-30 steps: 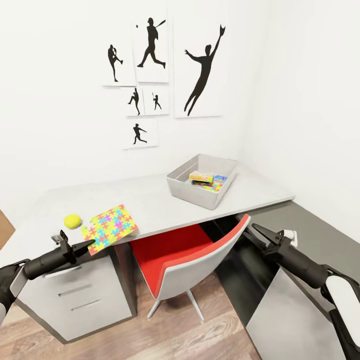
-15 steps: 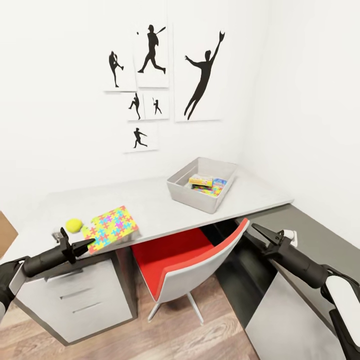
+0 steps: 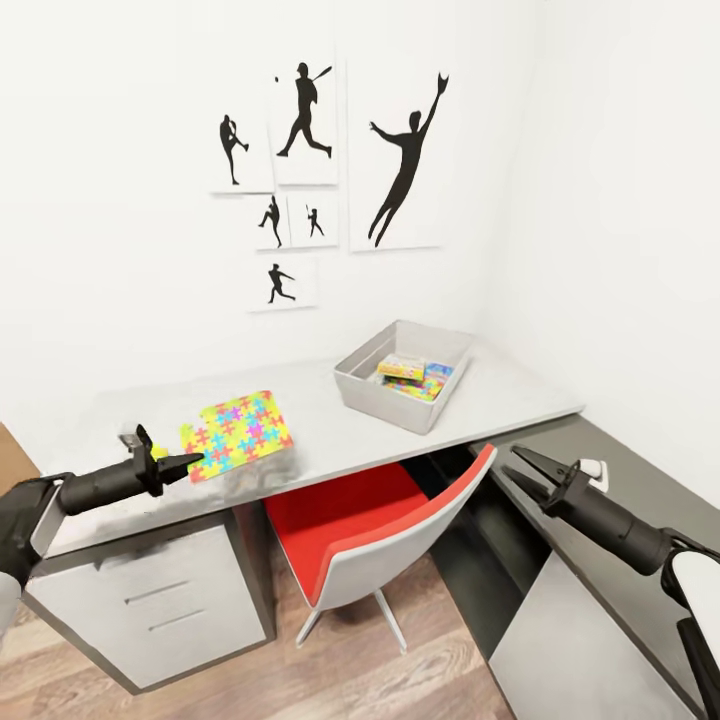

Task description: Put all the toys in the child's room - the three board games (two on the bed and one on the table), the two jigsaw puzzles on the table, and the tennis ball on the table - inside the toy box on the table in the child's room.

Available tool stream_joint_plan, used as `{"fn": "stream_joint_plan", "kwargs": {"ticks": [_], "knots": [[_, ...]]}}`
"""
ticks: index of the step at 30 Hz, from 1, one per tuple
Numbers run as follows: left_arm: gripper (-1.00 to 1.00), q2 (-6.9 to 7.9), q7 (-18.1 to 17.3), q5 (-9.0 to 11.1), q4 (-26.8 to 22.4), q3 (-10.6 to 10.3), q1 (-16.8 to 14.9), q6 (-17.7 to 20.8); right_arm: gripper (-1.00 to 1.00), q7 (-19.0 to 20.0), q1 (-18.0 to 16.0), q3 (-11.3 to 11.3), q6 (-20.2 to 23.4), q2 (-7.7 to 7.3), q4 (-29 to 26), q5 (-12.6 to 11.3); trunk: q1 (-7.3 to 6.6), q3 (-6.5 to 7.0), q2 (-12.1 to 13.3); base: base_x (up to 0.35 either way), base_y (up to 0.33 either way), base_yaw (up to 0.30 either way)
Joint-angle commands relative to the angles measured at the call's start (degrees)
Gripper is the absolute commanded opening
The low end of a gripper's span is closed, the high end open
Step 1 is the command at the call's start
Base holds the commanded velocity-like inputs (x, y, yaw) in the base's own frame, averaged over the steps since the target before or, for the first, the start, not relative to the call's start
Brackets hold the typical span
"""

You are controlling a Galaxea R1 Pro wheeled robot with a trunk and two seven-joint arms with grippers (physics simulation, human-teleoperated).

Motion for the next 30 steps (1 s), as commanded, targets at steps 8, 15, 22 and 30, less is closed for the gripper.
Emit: {"fn": "stream_joint_plan", "kwargs": {"ticks": [8, 15, 22, 30], "knots": [[-1.0, -4.04, -0.15, -0.77, -1.04, -7.61, -10.9, 0.6, 1.0, 1.92, -0.05, -0.31, 0.29, -0.02, -0.1, 0.27, -1.76, 1.38, 3.19, 0.0, 0.0, 0.0], [-1.0, -8.72, 5.22, -0.92, 10.68, -9.67, -25.33, 0.6, 1.0, 2.67, -0.05, -0.27, -0.01, 0.1, -0.03, 0.29, -3.3, 2.64, 6.0, 0.0, 0.0, 0.0], [-1.0, -14.51, 21.33, -0.39, 21.48, -9.14, -37.58, 0.6, 1.0, 2.72, -0.05, -0.35, -0.19, -0.02, 0.0, 0.29, -4.84, 3.89, 8.81, 0.0, 0.0, 0.0], [-1.0, -16.56, 23.85, 1.4, 22.25, -3.31, -38.68, 0.6, 1.0, 2.73, -0.05, -0.41, -0.22, -0.11, 0.09, 0.36, -5.5, 4.43, 10.01, 0.0, 0.0, 0.0]]}}
